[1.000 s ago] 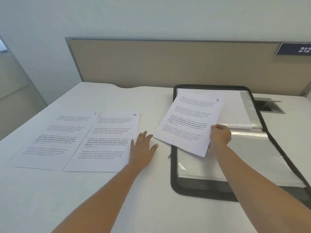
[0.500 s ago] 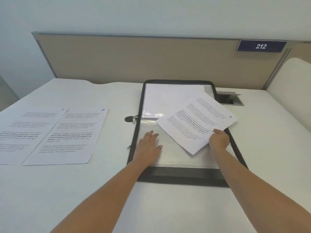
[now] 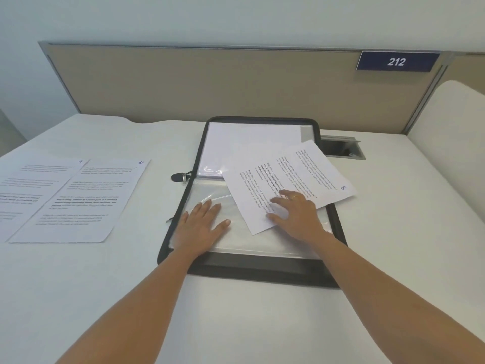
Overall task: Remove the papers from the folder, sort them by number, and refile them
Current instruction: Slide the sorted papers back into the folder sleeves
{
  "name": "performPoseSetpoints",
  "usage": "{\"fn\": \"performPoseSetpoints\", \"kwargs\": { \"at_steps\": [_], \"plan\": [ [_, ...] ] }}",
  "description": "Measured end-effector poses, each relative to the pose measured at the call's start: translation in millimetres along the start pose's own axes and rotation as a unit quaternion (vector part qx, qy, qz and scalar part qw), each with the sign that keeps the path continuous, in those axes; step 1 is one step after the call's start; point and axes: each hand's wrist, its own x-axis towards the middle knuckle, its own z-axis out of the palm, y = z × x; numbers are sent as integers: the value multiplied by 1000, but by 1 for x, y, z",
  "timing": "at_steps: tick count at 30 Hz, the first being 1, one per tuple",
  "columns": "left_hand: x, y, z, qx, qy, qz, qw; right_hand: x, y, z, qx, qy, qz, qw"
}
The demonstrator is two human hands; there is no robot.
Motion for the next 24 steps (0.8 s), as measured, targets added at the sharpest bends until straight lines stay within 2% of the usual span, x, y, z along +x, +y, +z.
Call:
{"fn": "performPoseSetpoints", "kwargs": {
  "at_steps": [2, 4, 24],
  "plan": [
    [0, 1, 0, 3, -2, -6, 1000, 0, -1, 8, -34, -65, -18, 997],
    [-1, 1, 0, 5, -4, -11, 1000, -1, -1, 15, -44, -86, -27, 995],
    [-17, -14, 1, -12, 33, -68, 997, 9, -10, 21, -33, -85, -57, 994]
  ]
}}
